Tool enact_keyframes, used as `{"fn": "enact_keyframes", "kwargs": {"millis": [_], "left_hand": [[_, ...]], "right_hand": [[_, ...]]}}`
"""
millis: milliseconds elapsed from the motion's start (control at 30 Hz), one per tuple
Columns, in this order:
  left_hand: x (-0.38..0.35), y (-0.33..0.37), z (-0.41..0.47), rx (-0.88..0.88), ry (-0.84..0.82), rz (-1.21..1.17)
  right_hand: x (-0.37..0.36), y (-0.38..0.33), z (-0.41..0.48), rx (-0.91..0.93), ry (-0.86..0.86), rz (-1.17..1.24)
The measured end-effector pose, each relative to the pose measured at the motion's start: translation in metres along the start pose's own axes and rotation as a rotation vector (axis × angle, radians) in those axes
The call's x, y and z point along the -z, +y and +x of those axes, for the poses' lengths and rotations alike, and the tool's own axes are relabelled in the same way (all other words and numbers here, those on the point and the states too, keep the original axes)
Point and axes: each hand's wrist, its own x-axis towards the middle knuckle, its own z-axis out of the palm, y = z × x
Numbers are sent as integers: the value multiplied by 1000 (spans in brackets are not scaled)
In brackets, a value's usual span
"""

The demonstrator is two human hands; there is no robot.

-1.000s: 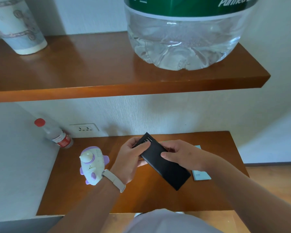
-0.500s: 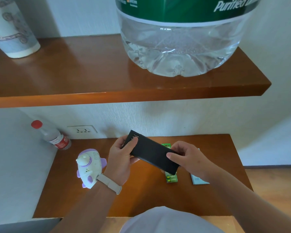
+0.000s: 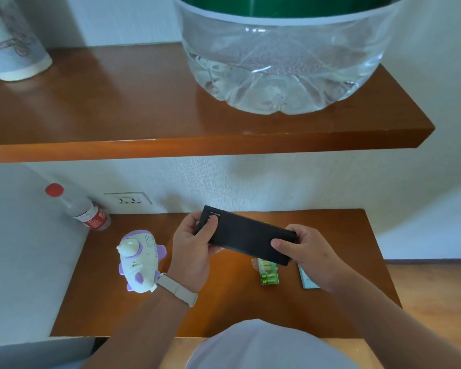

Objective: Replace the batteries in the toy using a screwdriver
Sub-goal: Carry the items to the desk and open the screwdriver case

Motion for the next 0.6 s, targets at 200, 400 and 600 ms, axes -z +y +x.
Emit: {"fn": "enact_keyframes", "kwargs": {"millis": [200, 400, 600], "left_hand": [[0, 2, 4, -14, -18, 27], [2, -2, 6, 0, -18, 39], [2, -4, 9, -1, -10, 54]], "right_hand": [[22, 12, -7, -9, -32, -15], [25, 26, -8, -62, -62, 18], [31, 22, -5, -91, -117, 43]]}}
